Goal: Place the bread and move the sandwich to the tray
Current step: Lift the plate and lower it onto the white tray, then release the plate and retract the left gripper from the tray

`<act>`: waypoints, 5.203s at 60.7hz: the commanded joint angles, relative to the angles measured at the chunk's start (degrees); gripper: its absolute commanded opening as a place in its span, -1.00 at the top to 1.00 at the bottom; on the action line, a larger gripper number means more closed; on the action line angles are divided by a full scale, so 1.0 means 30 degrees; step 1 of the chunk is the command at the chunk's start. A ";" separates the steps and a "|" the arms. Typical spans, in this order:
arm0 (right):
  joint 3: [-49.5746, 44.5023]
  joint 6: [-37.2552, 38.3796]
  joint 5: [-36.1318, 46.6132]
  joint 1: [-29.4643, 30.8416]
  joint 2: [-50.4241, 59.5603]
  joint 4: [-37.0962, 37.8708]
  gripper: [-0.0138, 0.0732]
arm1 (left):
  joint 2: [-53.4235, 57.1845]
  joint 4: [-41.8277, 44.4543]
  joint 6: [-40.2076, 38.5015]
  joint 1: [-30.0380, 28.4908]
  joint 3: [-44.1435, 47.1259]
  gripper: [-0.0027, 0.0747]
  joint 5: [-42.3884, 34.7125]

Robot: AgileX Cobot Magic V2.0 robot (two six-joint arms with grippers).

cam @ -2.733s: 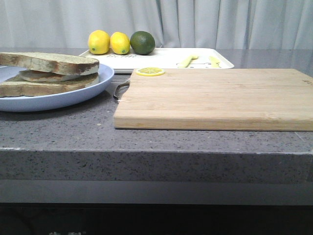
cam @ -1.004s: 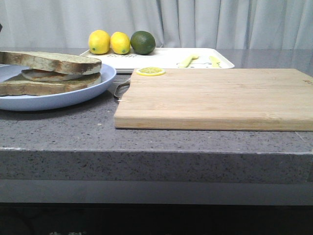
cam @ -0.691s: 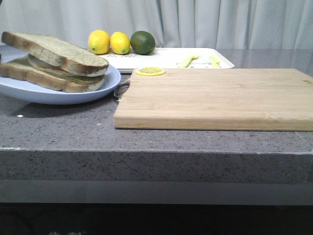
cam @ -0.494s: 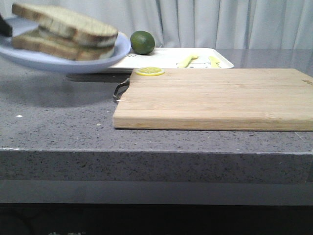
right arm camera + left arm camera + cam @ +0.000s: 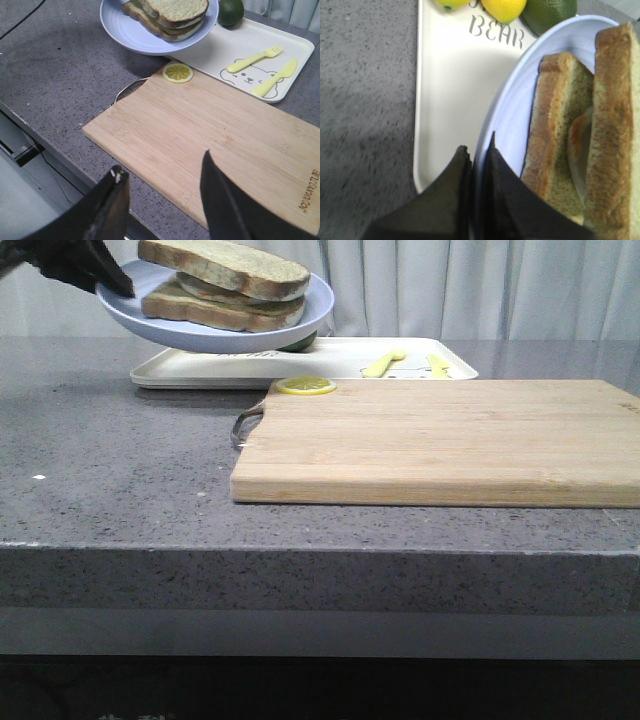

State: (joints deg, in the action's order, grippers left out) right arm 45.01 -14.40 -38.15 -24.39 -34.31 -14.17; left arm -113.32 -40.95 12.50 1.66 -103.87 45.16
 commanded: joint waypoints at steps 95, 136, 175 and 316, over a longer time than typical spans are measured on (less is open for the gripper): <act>0.0430 -0.0074 0.1521 0.0093 -0.0076 -0.0270 -0.15 | 0.9159 0.3238 0.1726 -0.1654 0.2964 -0.05 0.0051; 0.0430 -0.0074 0.1521 0.0093 -0.0076 -0.0270 -0.15 | 2.1084 0.5127 0.3976 0.6821 1.5765 -0.03 -0.2353; 0.0351 -0.0074 0.1435 0.0093 -0.0081 -0.0270 -0.15 | 2.7330 1.3851 -0.2629 0.6886 1.8565 0.06 0.0273; 0.0333 -0.0074 0.0769 0.0093 -0.0081 -0.0270 0.84 | 3.8285 1.2638 -0.2629 0.0818 3.3807 0.98 -1.5398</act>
State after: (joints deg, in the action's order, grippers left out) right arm 44.56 -14.40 -39.49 -24.39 -34.31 -14.26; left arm 0.22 -1.94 5.12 4.37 -3.33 7.06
